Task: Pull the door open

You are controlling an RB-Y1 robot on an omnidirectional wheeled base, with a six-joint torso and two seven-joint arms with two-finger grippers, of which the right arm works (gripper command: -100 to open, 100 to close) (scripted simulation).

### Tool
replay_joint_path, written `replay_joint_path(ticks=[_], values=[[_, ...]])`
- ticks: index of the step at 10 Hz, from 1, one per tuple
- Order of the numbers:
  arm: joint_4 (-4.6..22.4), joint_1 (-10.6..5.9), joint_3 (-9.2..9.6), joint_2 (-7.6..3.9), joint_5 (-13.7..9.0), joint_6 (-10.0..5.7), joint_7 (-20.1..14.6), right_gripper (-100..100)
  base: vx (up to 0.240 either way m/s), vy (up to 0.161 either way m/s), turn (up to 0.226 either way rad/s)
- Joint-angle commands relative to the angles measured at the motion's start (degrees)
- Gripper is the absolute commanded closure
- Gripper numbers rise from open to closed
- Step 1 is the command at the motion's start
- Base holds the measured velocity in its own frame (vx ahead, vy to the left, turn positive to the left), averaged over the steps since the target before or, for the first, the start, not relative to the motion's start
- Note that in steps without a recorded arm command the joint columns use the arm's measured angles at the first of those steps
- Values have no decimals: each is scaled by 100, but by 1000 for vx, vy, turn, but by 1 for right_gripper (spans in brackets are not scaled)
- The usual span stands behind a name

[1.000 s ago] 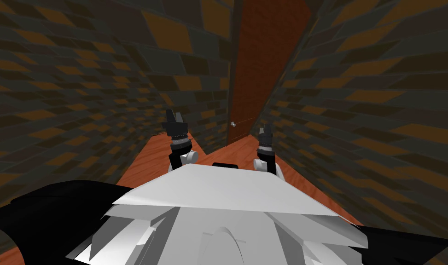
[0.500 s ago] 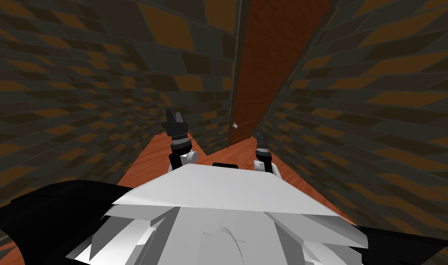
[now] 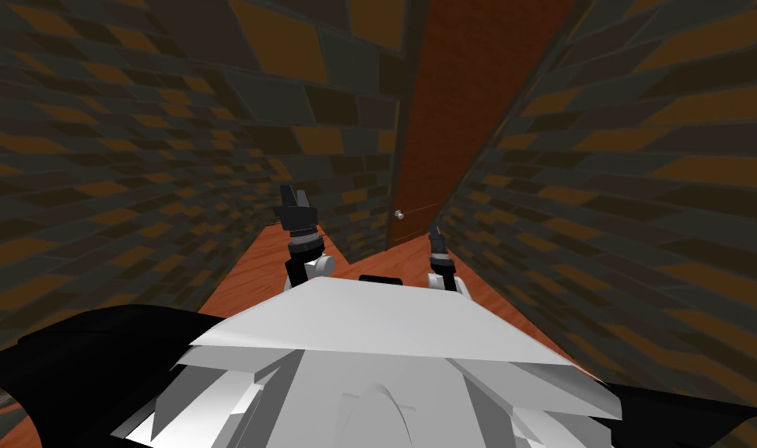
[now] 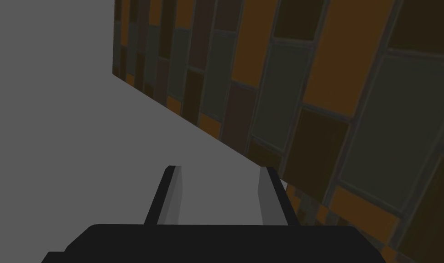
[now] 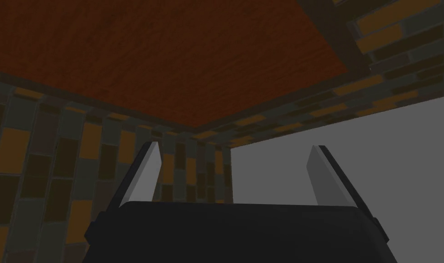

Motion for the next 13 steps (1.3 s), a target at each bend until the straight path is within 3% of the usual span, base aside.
replay_joint_path(ticks=[1,2,4,5,7,8,11,12,13], values=[[286,-68,-45,-51,104,-151,256,-100,84,-21,108],[351,-68,-45,-51,104,-151,256,-100,61,-15,41],[710,-136,-100,-116,246,-351,588,-100,67,-12,82],[797,-136,-100,-116,246,-351,588,-100,58,-13,47],[1166,-205,-155,-180,389,-552,923,-100,68,-19,85],[1246,-205,-155,-180,389,-552,923,-100,59,-17,43],[1846,-309,-238,-272,604,-855,1426,-100,78,-22,92],[1921,-309,-238,-272,604,-855,1426,-100,63,-23,36],[2140,-343,-264,-301,674,-953,1589,-100,49,-17,61]])
